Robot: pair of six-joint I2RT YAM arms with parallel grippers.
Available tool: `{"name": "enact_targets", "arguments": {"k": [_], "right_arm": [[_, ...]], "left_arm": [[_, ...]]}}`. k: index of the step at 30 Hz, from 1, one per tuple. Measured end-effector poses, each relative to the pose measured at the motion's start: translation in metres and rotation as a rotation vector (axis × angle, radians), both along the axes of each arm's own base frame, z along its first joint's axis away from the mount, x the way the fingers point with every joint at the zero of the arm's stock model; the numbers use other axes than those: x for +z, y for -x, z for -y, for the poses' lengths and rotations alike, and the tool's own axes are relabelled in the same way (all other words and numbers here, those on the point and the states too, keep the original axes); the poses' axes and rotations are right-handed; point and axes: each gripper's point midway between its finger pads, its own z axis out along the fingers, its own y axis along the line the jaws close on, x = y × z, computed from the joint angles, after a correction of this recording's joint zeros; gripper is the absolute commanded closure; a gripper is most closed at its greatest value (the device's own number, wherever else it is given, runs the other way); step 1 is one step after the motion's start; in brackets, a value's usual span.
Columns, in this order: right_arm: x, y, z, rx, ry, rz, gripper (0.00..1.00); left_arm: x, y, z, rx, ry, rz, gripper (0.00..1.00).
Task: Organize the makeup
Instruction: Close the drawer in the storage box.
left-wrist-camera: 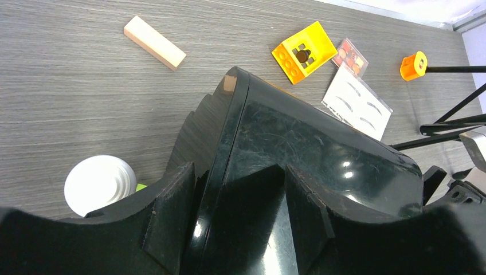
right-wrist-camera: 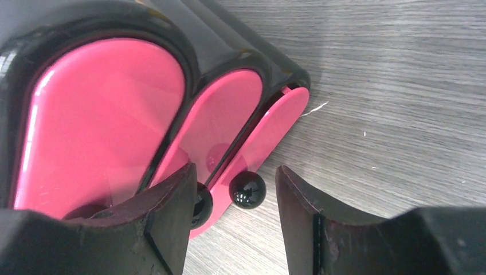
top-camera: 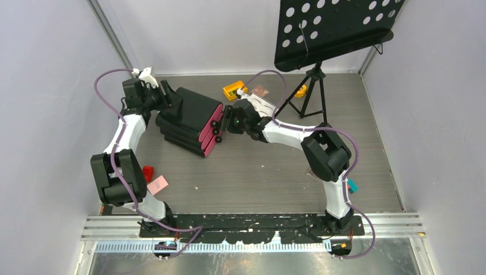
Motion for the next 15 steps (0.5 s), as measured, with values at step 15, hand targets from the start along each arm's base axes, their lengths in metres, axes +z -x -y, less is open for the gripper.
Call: {"name": "enact_targets", "arguments": {"k": [15], "right_arm": [[-0.032,0.035,0.042,-0.036,-0.003,0.055,0.44]], "left_arm": [[-0.002,-0.001,0.003,0.013,0.018,-0.003,0.33]]}}
